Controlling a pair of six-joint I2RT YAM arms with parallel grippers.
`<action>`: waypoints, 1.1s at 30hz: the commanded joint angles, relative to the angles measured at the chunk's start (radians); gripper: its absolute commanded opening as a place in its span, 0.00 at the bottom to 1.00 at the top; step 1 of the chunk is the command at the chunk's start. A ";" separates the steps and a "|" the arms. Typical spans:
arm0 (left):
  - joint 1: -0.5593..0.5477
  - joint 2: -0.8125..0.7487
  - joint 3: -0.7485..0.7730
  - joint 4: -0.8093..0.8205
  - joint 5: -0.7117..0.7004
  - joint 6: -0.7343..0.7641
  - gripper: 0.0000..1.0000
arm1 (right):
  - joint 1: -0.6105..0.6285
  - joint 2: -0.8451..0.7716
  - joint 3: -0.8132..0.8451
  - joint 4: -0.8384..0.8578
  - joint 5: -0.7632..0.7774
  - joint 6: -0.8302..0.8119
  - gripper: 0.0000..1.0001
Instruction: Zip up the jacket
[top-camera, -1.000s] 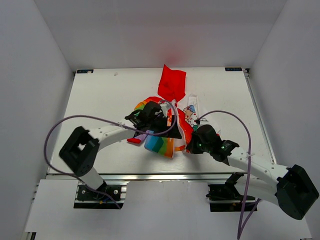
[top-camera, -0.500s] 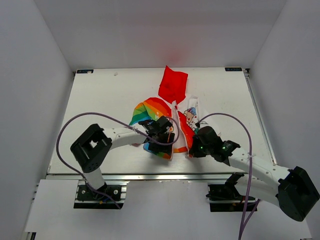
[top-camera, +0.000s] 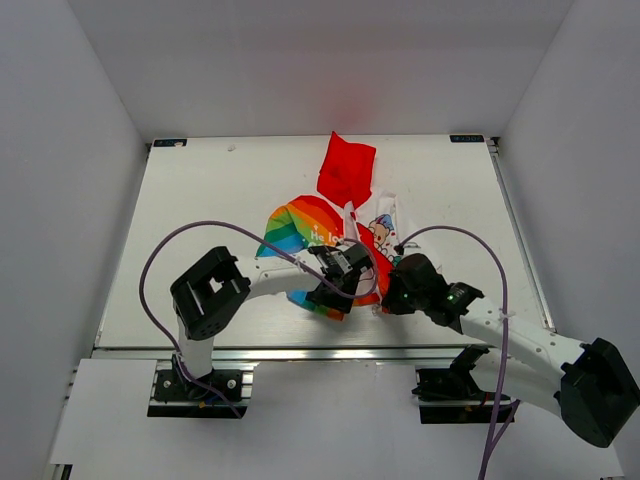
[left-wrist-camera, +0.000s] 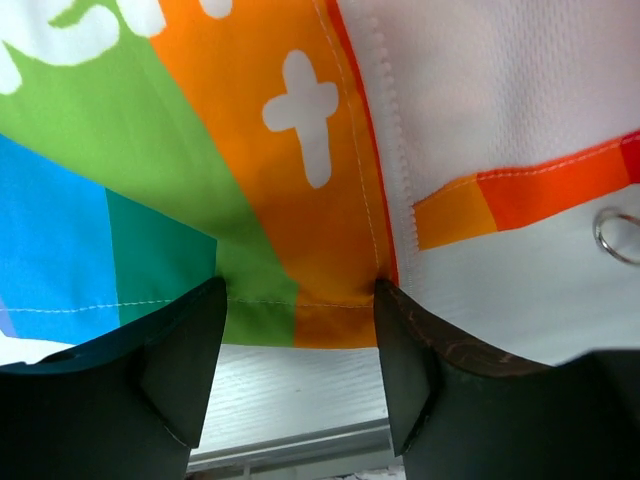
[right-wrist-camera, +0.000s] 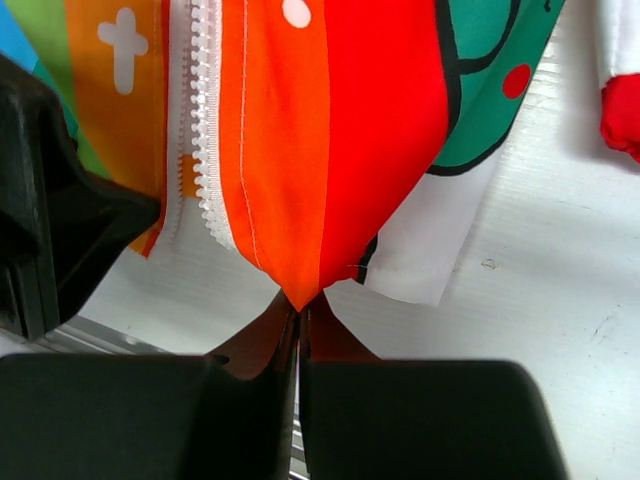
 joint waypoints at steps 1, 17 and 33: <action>-0.032 0.034 -0.007 -0.096 -0.035 -0.035 0.71 | -0.002 -0.024 -0.018 -0.012 0.037 0.012 0.00; -0.061 -0.027 0.009 -0.145 0.018 -0.102 0.86 | -0.002 -0.035 -0.053 0.005 0.051 0.021 0.00; -0.069 -0.038 -0.032 -0.100 0.058 -0.156 0.84 | -0.002 -0.009 -0.041 0.005 0.053 0.018 0.00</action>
